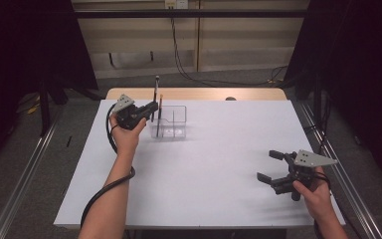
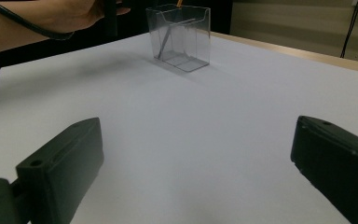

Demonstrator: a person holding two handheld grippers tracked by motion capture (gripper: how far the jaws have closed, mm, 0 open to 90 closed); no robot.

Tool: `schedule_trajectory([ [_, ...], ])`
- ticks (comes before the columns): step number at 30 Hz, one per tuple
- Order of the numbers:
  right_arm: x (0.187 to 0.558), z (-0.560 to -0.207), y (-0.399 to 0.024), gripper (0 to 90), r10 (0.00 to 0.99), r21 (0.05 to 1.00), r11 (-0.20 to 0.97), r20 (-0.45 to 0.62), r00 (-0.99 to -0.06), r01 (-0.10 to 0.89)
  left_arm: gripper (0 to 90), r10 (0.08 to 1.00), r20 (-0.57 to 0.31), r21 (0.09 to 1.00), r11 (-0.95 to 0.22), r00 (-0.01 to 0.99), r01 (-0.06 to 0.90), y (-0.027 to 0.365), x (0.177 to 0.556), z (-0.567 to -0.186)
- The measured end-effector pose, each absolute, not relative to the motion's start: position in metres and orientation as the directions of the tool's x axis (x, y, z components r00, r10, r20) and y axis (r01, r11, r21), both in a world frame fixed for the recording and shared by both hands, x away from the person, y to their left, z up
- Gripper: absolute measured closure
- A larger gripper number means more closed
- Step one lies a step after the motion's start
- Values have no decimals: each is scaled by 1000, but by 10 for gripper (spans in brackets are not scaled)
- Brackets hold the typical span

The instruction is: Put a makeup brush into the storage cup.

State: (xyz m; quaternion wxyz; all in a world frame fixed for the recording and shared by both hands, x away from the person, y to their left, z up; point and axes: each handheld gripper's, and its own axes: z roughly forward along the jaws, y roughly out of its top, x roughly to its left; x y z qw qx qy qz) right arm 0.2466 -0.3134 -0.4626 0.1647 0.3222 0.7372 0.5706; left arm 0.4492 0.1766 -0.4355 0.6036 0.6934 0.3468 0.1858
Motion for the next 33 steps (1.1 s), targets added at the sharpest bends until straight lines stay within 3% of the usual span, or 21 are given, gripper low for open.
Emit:
schedule_trajectory([
  [33,247,-463,-310,20,658,947,144,125,-743,287,836,700,-165,962,-41,695,270,184,441,-439],
])
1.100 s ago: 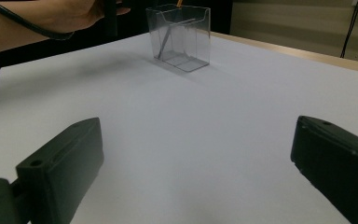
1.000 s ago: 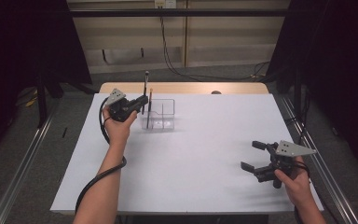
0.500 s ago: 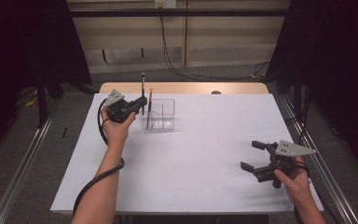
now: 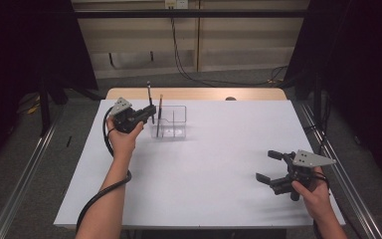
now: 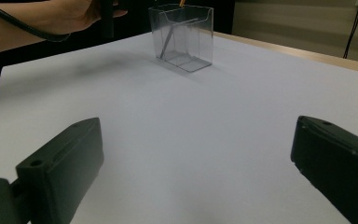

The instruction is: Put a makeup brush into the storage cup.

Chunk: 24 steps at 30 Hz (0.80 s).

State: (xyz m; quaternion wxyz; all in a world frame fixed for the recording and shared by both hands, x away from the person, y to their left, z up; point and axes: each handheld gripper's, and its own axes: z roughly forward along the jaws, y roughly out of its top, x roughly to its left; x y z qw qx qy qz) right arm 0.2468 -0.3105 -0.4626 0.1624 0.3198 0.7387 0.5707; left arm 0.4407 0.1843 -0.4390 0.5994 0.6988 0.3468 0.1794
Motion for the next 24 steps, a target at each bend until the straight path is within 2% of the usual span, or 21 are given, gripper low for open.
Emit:
schedule_trajectory([
  [24,247,-463,-310,20,657,947,146,124,-744,287,832,701,-177,954,-51,691,295,182,440,-446],
])
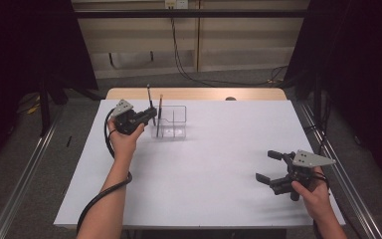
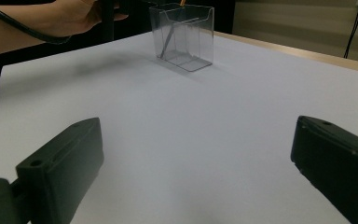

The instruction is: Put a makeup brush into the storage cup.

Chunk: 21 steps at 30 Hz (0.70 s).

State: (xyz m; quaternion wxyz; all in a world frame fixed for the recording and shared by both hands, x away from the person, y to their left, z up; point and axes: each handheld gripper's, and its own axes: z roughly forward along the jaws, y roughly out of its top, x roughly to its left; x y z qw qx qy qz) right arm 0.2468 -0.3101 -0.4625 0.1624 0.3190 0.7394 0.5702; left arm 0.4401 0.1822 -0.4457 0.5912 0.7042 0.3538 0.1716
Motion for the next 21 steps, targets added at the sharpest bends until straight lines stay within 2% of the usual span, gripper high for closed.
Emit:
schedule_trajectory([
  [21,247,-463,-310,20,657,947,150,121,-744,286,831,699,-165,952,-71,696,297,182,440,-446],
])
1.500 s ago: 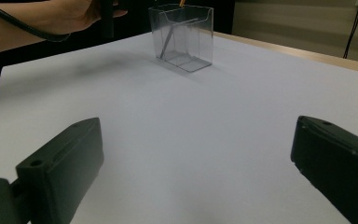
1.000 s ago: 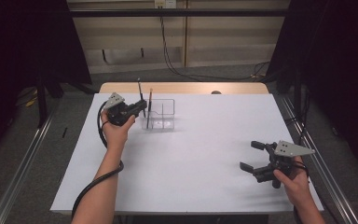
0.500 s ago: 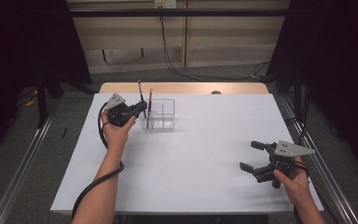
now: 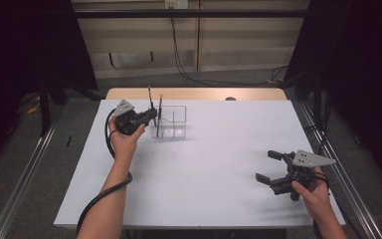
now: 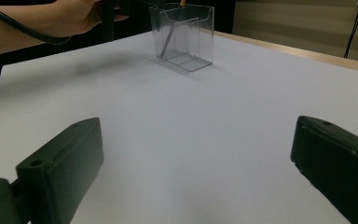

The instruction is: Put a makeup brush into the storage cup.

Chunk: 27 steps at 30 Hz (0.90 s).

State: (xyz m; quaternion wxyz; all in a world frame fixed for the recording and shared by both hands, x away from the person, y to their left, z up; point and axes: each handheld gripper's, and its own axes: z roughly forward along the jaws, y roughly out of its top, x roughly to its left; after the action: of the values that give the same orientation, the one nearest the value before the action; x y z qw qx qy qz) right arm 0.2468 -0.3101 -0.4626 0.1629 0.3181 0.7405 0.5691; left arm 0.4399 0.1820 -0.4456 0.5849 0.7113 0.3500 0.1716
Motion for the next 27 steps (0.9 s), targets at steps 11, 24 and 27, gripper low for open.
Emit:
schedule_trajectory([
  [11,247,-463,-309,20,655,946,155,118,-747,285,584,680,-212,944,-41,702,326,187,437,-437],
  [24,247,-462,-308,20,654,946,154,118,-747,285,387,671,-201,950,-46,714,309,189,432,-432],
  [27,247,-462,-308,20,654,947,152,117,-747,282,349,666,-204,949,-46,718,313,189,431,-433],
])
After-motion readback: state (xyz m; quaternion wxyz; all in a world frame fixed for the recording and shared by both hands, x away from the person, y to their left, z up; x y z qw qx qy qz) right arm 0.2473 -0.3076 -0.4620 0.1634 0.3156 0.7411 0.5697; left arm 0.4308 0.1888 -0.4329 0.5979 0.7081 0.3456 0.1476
